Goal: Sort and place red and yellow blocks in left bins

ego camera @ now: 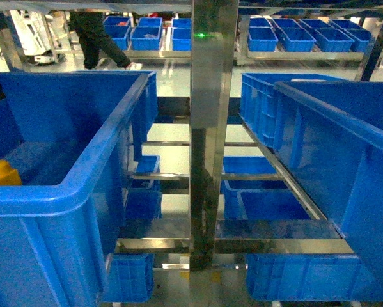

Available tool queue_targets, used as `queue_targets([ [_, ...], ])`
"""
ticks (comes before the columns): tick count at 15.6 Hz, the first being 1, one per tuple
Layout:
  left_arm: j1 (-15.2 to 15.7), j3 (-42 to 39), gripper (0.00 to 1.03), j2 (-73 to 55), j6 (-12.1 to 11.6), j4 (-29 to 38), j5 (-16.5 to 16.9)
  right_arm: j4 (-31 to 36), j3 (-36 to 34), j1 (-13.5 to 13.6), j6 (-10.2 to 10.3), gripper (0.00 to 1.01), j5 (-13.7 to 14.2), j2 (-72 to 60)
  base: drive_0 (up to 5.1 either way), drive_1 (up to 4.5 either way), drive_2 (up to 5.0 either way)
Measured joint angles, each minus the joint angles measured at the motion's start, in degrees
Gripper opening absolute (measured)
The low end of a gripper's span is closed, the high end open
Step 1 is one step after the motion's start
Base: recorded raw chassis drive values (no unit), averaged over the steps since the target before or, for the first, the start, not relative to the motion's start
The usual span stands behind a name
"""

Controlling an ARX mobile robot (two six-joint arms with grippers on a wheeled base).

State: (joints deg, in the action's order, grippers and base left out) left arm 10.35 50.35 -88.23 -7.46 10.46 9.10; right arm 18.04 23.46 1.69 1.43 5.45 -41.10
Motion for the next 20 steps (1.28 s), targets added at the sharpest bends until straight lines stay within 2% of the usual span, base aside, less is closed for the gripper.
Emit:
queue_targets([
  [2,2.49,-4.61,0.98,6.23,0.00,2.05,1.42,0.00,0.00,0.00,0.00,0.98,0.00,0.02,0.0,0.00,0.0],
  [4,3.72,-9.75,0.98,14.67,0.57,9.46,-0.07,0.00,0.00,0.00,0.00,0.98,0.00,0.00,0.0,0.00,0.0],
  [7,0.24,-17.57,0.98,27.76,2.01,12.55,0.44,-0.02,0.00,0.00,0.00,0.98,0.00,0.00,0.0,0.00,0.0],
  [9,-1.90,-20.76,0.98,38.64,3.87,7.02,1.25,0.00,0.00,0.00,0.00,0.98,0.00,0.00,0.0,0.00,0.0],
  [11,-3.06,-22.93,0.98,47.17,4.74,2.23,2.58,0.00,0.00,0.00,0.00,0.98,0.00,0.00,0.0,0.00,0.0],
  [12,-4.50,-23.34,0.98,48.81,5.66,2.60,3.02,0.00,0.00,0.00,0.00,0.98,0.00,0.00,0.0,0.00,0.0],
  [15,-4.90,-23.54,0.98,48.44,6.14,2.43,3.02,-0.02,0.00,0.00,0.00,0.98,0.00,0.00,0.0,0.00,0.0],
  [16,-7.34,-24.41,0.91,49.05,6.45,3.23,-2.67,-0.22,0.00,-0.37,-0.02,0.97,-0.70,0.09,0.0,0.00,0.0],
  [17,-10.16,-26.99,0.80,51.23,7.04,4.31,-6.97,0.70,-1.64,-1.44,-0.48,0.85,-4.42,1.62,0.0,0.00,0.0],
  [19,-10.49,-33.07,0.54,54.60,7.13,5.75,-9.16,1.55,-7.21,-1.51,-0.98,0.61,-5.29,5.29,0.0,0.00,0.0],
  [20,-10.19,-35.01,0.43,55.84,7.13,6.08,-9.18,1.88,-9.25,-1.51,-1.05,0.48,-5.29,6.47,0.0,0.00,0.0],
])
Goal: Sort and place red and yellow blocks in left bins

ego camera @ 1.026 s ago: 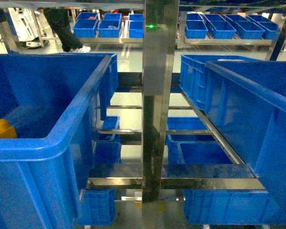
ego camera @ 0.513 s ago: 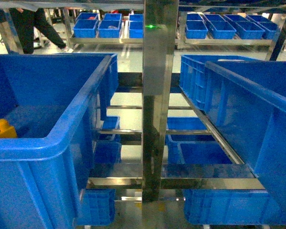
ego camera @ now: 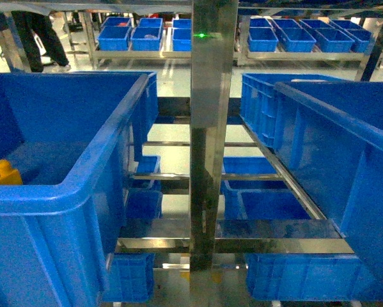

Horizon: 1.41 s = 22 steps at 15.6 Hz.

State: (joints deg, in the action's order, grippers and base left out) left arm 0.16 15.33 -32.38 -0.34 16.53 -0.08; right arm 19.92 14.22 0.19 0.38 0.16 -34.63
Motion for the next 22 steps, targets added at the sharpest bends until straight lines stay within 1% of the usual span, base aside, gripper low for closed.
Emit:
queue_targets([
  [3,-0.09,-5.09,0.05,4.72,0.00,0.70,0.02,0.24,-4.70,0.00,0.00,0.10,-0.02,4.98,0.0,0.00,0.0],
  [4,-0.09,-6.38,0.02,6.19,0.13,0.68,0.02,0.02,-5.86,0.00,-0.24,0.02,-0.02,6.29,0.0,0.00,0.0],
  [9,-0.09,-10.82,0.02,12.70,0.15,-1.57,0.02,-2.95,-10.12,0.00,-0.24,0.02,-0.02,13.33,0.0,0.00,0.0],
  [14,-0.09,-12.96,0.02,18.49,0.15,-5.07,0.02,-6.99,-12.17,0.00,-0.24,0.02,-0.02,19.58,0.0,0.00,0.0],
  [15,-0.09,-13.68,0.02,19.52,0.15,-4.44,0.02,-6.45,-13.46,0.00,-0.24,0.02,-0.04,20.87,0.0,0.00,0.0],
  [19,-0.09,-14.51,0.02,22.86,0.17,-6.97,0.02,-9.33,-13.46,0.00,-0.24,0.02,-0.11,24.06,0.0,0.00,0.0],
  [21,-0.09,-14.38,0.02,25.03,0.17,-10.12,-0.02,-9.70,-13.46,0.00,-0.24,0.02,-0.11,24.44,0.0,0.00,0.0],
  [22,-0.09,-14.45,0.02,26.86,0.15,-12.94,0.02,-9.81,-13.46,0.00,-0.24,0.02,-0.11,24.52,0.0,0.00,0.0],
])
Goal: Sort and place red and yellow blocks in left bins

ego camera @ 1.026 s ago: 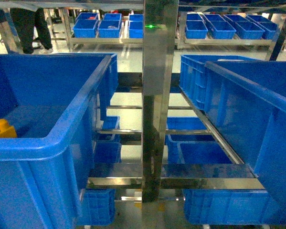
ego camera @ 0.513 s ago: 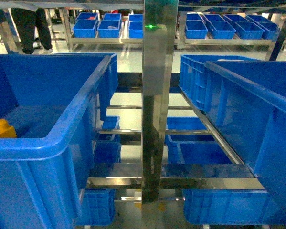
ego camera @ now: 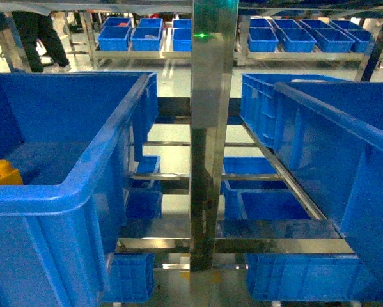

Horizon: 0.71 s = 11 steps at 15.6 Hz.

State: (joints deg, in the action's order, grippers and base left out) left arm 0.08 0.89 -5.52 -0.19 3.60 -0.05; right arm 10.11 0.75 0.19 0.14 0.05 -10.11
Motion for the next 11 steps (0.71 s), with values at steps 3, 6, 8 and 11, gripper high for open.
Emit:
queue_targets([
  [3,-0.04,-0.04,0.02,4.92,0.02,-3.72,-0.11,-9.99,0.02,0.00,0.00,0.02,-0.11,9.73,0.0,0.00,0.0],
  [6,-0.09,-0.04,0.04,4.94,0.13,-3.85,0.00,-10.43,0.02,0.00,-0.07,0.03,-0.09,9.81,0.0,0.00,0.0],
  [8,-0.09,-0.04,0.28,4.94,0.13,-3.87,0.00,-10.38,0.02,0.00,-0.04,0.28,-0.09,9.81,0.0,0.00,0.0],
  [11,-0.09,-0.04,0.70,4.94,0.13,-3.87,-0.02,-10.38,0.02,0.00,-0.04,0.68,-0.09,9.81,0.0,0.00,0.0],
])
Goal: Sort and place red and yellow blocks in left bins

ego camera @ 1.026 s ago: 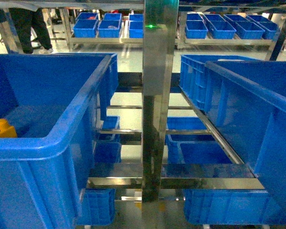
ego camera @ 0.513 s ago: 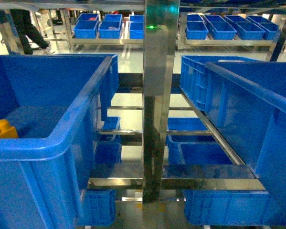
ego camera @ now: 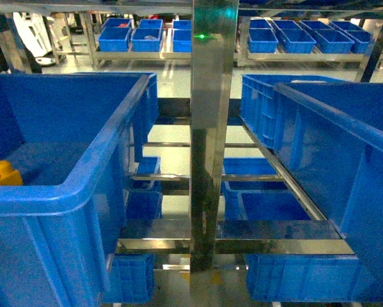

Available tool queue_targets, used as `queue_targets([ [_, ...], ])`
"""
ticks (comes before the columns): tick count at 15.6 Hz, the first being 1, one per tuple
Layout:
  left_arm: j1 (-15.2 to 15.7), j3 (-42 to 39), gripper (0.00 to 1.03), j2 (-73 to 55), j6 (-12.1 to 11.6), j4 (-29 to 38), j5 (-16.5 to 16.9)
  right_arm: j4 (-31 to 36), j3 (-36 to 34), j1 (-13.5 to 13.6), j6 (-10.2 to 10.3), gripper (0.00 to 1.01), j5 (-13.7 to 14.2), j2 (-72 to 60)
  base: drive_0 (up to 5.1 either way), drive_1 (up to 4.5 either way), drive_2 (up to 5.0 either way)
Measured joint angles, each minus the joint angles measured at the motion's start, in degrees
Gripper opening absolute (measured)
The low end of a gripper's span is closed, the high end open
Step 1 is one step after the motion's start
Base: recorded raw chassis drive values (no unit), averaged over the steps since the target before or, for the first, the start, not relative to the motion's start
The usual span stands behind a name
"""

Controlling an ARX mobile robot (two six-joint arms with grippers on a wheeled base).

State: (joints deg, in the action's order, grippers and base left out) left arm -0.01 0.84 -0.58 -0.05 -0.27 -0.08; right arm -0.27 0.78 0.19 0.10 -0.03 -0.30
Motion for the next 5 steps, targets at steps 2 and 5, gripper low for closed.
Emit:
queue_targets([
  [2,0.00,0.00,0.95,0.00,0.00,0.00,0.00,0.00,0.00,0.00,0.00,0.96,0.00,0.00,0.0,0.00,0.0],
  [5,0.00,0.00,0.98,0.00,-0.02,0.00,0.02,0.00,0.00,0.00,0.02,0.98,0.00,0.00,0.0,0.00,0.0],
])
